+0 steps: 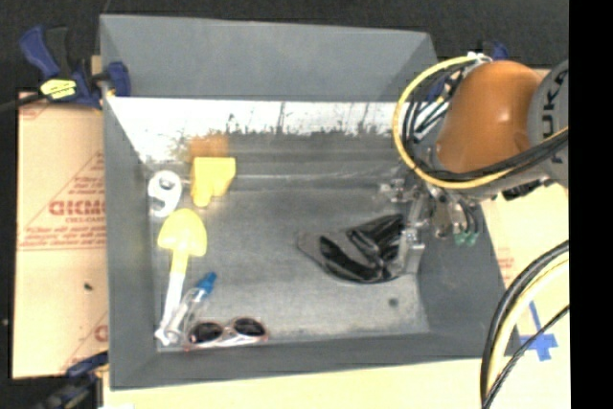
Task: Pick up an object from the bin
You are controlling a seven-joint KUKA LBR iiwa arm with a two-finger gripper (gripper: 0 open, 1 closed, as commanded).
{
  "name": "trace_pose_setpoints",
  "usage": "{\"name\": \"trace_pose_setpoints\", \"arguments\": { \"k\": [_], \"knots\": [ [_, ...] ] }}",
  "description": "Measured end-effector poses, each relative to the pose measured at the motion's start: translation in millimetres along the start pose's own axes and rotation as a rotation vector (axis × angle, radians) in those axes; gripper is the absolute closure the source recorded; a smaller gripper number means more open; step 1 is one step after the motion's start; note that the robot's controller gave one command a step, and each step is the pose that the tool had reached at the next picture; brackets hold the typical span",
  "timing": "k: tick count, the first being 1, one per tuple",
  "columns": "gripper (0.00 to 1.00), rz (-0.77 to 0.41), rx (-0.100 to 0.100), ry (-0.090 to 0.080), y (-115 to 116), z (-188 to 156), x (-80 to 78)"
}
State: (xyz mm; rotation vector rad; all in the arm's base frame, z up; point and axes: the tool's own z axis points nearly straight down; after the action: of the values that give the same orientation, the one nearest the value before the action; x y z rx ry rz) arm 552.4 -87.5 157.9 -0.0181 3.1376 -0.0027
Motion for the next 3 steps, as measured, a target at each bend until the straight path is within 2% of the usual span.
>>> {"name": "trace_pose_setpoints", "arguments": {
  "k": [1,2,3],
  "knots": [
    [0.0,0.0,0.0,0.0,0,0,0.0],
    [0.0,0.03,-0.001,0.001,10,61,-10.6],
    [0.0,-0.174,0.001,-0.005,16,53,-10.5]
  ]
}}
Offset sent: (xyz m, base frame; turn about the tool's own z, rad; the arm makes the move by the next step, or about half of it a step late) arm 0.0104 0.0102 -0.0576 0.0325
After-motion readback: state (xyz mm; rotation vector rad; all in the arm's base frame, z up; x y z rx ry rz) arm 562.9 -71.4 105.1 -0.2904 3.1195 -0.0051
